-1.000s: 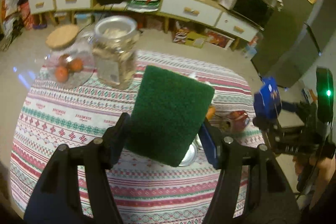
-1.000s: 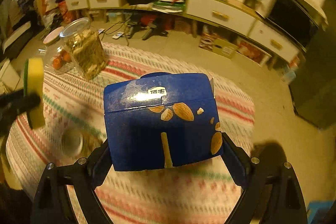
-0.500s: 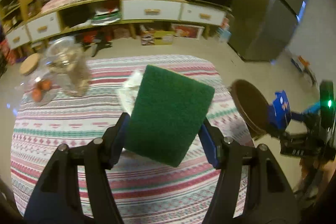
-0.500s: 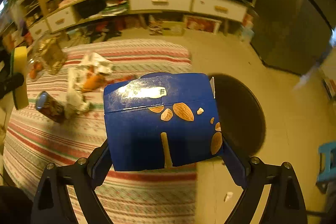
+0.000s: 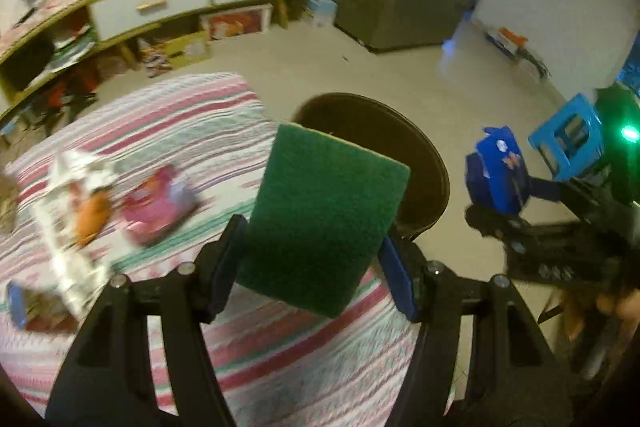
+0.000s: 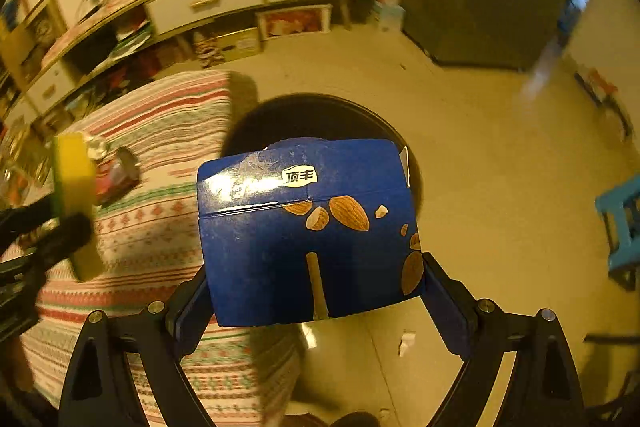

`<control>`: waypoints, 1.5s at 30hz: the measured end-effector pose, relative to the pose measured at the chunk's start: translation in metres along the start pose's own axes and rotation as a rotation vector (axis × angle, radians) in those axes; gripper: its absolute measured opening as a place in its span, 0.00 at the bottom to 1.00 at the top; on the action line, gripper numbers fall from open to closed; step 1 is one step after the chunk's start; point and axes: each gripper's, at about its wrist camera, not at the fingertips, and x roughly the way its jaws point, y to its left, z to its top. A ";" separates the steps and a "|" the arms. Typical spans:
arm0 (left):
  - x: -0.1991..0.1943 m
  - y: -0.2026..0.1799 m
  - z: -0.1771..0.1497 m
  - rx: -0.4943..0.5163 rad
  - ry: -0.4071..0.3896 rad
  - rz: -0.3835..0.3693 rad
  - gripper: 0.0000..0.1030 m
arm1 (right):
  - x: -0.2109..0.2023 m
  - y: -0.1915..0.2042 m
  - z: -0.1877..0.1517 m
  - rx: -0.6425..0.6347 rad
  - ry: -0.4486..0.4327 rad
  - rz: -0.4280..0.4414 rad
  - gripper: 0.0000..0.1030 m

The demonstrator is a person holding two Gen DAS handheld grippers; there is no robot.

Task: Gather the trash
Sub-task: 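Carry the sponge in left tool and blue box in right tool over the brown bin, then open left tool to drop the sponge while right tool drops the blue box, then grasp the crumpled white tissue with right tool while left tool reaches toward the wrapper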

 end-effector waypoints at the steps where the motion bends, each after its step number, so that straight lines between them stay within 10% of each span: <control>1: 0.014 -0.005 0.007 0.010 0.010 -0.005 0.64 | 0.001 -0.005 0.000 0.017 0.002 -0.003 0.91; 13: 0.081 -0.037 0.041 -0.047 0.019 -0.119 0.66 | 0.006 -0.030 -0.002 0.072 0.006 -0.017 0.91; 18: 0.070 -0.030 0.041 -0.033 -0.058 -0.053 0.91 | 0.007 -0.039 -0.004 0.097 0.000 -0.027 0.91; 45: -0.033 0.080 -0.037 -0.023 -0.096 0.143 0.97 | 0.036 -0.022 0.025 0.193 -0.136 0.042 0.97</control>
